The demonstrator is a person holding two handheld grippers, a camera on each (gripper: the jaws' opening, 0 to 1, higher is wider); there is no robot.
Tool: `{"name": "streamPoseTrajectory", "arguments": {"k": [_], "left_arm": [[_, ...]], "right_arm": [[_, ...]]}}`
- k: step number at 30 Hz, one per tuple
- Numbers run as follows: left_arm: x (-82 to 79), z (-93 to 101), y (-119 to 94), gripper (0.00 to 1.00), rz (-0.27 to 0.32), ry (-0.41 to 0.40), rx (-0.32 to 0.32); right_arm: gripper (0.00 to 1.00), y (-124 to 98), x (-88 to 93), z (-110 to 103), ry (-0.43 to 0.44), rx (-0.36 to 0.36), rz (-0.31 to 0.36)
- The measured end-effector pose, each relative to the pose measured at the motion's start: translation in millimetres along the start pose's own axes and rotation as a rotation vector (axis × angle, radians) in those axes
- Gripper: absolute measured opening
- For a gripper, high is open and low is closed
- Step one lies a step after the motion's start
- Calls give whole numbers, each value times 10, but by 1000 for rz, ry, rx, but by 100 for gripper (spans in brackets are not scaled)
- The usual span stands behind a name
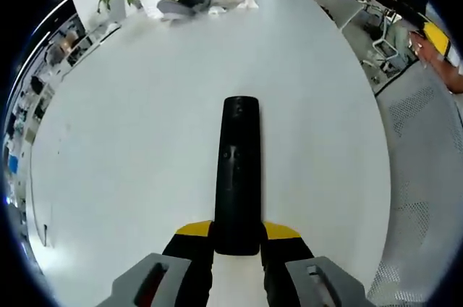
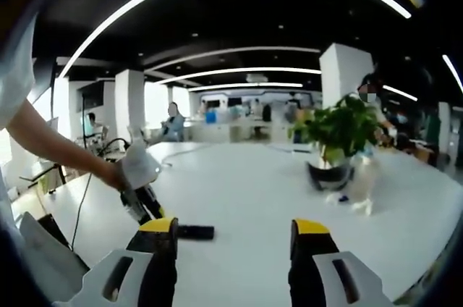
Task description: Press the specified remote control buttons in sequence, fully releasing each button before pressing the next.
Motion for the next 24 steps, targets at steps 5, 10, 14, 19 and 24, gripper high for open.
{"name": "streamPoseTrajectory", "arguments": {"k": [5, 10, 14, 19, 24], "left_arm": [[-14, -29, -5, 24, 3, 2, 2], [-25, -78, -3, 24, -6, 6, 6], [-28, -88, -1, 24, -8, 7, 8], [-46, -117, 8, 24, -16, 1, 11], [-75, -153, 16, 24, -39, -5, 8]], "right_arm": [[60, 4, 8, -5, -5, -2, -6], [60, 3, 10, -3, -3, 0, -7], [60, 3, 13, 0, -4, 4, -8], [59, 3, 16, 1, -5, 6, -10], [59, 4, 21, 0, -8, 4, -14]]}}
Point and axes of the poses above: the point that each gripper's makers call its tool centre point, and the gripper's own axes: y roughly forward along the fingers, z roughly to its right, x roughly out of its underside, the point moved 4 cm from there along -y, roughly backward along the fingers, and after that the axes turned 1 degree about -y, right-handed, at the moved point
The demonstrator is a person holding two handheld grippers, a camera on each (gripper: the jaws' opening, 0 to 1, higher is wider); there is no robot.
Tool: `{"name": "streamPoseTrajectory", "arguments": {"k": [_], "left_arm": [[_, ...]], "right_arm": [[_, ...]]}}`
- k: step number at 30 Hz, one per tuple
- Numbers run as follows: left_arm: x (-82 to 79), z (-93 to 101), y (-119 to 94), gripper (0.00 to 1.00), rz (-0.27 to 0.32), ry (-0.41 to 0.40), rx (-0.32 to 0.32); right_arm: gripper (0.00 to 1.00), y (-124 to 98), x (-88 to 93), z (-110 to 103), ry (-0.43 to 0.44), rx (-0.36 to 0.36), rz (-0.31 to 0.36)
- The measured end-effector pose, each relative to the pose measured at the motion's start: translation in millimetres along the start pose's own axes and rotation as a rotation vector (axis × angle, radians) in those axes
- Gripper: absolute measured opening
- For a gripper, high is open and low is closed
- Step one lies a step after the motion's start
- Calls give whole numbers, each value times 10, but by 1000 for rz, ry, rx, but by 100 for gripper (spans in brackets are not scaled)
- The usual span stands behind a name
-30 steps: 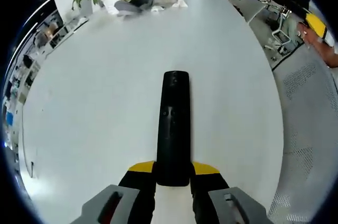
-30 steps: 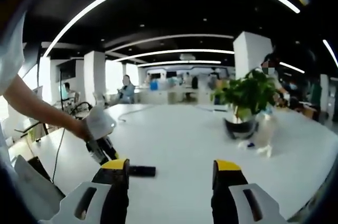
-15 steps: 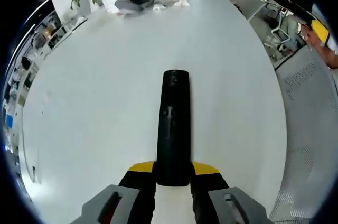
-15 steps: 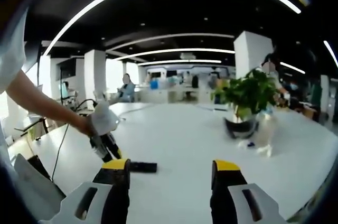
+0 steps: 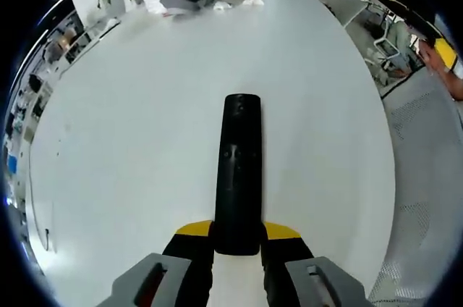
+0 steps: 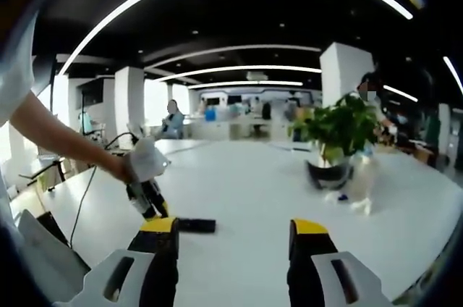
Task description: Press the specified remote control buttons in sequence, fully releasing each button before pressing the next.
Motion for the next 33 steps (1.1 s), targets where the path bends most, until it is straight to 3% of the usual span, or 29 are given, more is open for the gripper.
{"name": "streamPoseTrajectory", "arguments": {"k": [33], "left_arm": [[-137, -422, 38, 24, -35, 7, 6]], "right_arm": [[57, 9, 33, 3, -9, 5, -25]]}}
Point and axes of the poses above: the point that each gripper's makers call its tool centre point, and the gripper's own axes: y roughly forward along the fingers, z roughly to its right, x roughly out of its underside, the point moved 4 cm from there along -y, roughly backward along the fingers, and after that the axes turned 1 degree about -y, right-handed, at the moved point
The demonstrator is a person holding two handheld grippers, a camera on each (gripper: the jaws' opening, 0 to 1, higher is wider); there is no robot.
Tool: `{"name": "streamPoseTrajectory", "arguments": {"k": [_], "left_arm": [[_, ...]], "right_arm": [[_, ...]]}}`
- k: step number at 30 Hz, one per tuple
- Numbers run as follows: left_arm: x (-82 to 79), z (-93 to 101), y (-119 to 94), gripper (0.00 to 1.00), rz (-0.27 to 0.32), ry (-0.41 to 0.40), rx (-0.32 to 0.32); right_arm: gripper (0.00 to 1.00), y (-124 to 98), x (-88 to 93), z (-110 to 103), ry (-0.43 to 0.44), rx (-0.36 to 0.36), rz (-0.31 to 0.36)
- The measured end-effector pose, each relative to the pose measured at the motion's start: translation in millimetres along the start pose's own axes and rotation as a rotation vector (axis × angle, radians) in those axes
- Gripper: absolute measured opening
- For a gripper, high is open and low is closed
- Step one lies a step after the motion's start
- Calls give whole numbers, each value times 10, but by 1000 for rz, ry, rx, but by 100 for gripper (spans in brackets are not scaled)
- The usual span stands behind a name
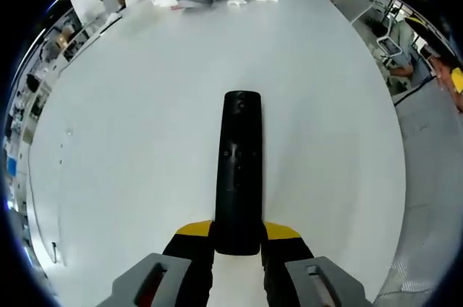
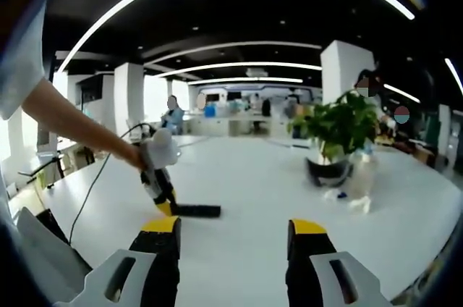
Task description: Press the specified remote control buttons in sequence, fully releasing each button before pressing the next.
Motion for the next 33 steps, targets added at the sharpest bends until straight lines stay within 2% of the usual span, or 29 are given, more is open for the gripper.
{"name": "streamPoseTrajectory", "arguments": {"k": [11, 19, 33], "left_arm": [[-44, -106, 11, 24, -40, 17, 4], [-55, -203, 6, 24, -21, 12, 4], [-116, -364, 19, 24, -42, 29, 8]], "right_arm": [[56, 3, 8, 2, -2, 3, -4], [55, -1, 3, 19, 1, 13, 1], [53, 5, 16, 17, -6, 12, -9]]}}
Point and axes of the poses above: the point that each gripper's makers call its tool centre point, and the gripper's own axes: y roughly forward along the fingers, z roughly to its right, x roughly out of its underside, the point moved 4 cm from there along -y, roughly backward along the fingers, and after that the axes turned 1 degree about -y, right-handed, at the moved point
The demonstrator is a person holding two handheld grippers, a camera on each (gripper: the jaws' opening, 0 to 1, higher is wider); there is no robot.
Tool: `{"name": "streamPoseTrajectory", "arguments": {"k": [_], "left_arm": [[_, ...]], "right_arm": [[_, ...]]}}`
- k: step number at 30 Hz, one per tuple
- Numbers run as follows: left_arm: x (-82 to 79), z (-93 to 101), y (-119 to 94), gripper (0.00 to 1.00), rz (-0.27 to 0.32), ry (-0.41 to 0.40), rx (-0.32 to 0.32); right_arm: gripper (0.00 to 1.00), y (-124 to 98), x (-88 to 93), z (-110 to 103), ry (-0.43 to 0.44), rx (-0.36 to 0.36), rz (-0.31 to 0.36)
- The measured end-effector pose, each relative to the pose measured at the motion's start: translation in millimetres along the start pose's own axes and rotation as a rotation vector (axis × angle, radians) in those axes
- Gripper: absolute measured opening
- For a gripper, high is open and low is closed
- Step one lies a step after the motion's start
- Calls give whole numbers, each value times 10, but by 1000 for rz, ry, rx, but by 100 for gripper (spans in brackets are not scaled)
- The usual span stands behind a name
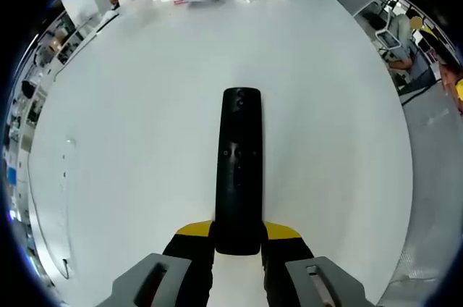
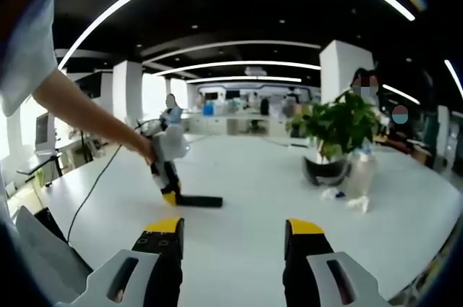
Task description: Press the specified remote control buttons in sequence, fully releasing each button before pressing the next.
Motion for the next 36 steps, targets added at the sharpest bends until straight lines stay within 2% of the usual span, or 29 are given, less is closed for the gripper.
{"name": "streamPoseTrajectory", "arguments": {"k": [14, 19, 36], "left_arm": [[-47, -160, 10, 24, -14, 12, 4], [-56, -214, 9, 24, 4, 8, 4], [-125, -387, 33, 24, -54, 68, 20]], "right_arm": [[52, 2, 12, 6, -4, 6, -8], [52, 1, 15, 6, -7, 8, -9], [50, 12, 44, -15, -21, 6, -29]]}}
Point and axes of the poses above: the point that each gripper's makers call its tool centre point, and the gripper's own axes: y roughly forward along the fingers, z roughly to its right, x roughly out of its underside, the point moved 4 cm from there along -y, roughly backward along the fingers, and after that the axes turned 1 degree about -y, right-handed, at the moved point
